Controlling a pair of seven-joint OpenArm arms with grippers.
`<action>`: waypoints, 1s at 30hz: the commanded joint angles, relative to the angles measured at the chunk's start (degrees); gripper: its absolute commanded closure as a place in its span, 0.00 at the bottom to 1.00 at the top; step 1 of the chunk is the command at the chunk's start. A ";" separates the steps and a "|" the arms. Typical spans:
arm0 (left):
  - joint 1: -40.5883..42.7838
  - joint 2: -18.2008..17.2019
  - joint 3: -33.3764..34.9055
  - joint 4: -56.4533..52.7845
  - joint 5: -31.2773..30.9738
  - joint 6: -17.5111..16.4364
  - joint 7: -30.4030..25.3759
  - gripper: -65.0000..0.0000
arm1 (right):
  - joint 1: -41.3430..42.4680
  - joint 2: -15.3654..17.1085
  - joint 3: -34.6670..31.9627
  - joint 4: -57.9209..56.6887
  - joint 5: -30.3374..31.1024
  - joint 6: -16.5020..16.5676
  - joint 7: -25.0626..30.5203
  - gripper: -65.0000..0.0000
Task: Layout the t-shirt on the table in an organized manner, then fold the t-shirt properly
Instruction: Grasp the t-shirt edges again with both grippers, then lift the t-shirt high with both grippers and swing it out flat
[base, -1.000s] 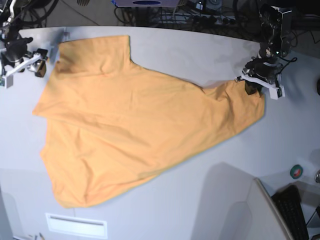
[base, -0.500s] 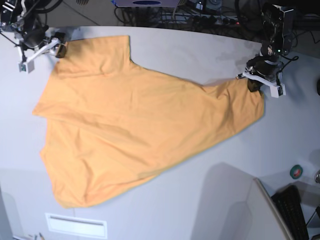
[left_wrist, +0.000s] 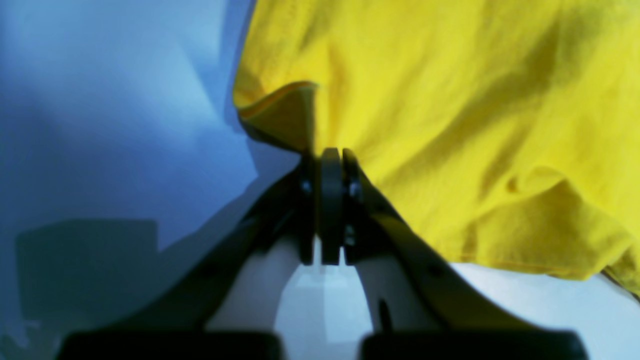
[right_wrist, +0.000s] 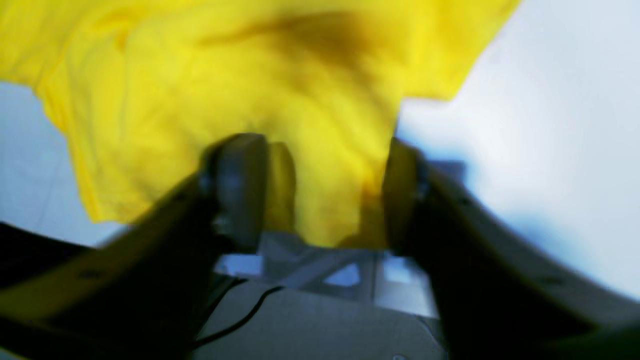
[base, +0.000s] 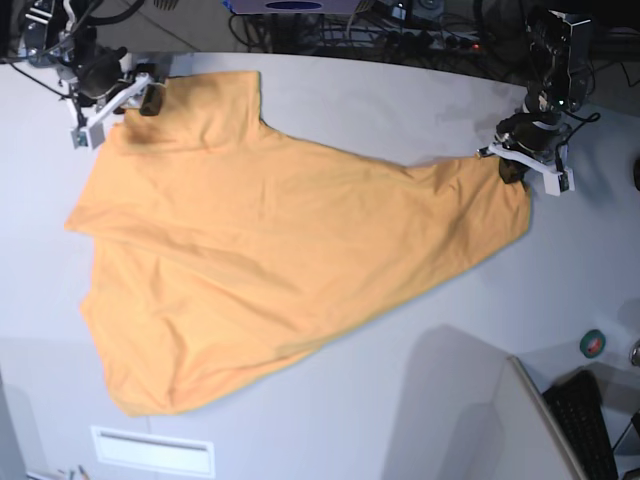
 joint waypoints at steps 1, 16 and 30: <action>0.49 -0.67 -0.11 0.25 0.52 0.37 1.56 1.00 | -0.51 0.25 0.02 -0.08 0.03 0.23 -1.04 0.68; 4.27 -0.49 -0.11 12.21 12.30 0.37 1.82 1.00 | -0.69 0.69 5.55 8.62 -0.23 0.23 -1.48 1.00; -15.42 -0.49 0.15 26.27 17.75 0.37 26.08 1.00 | 20.24 9.74 7.58 19.61 -0.32 -0.03 -17.22 1.00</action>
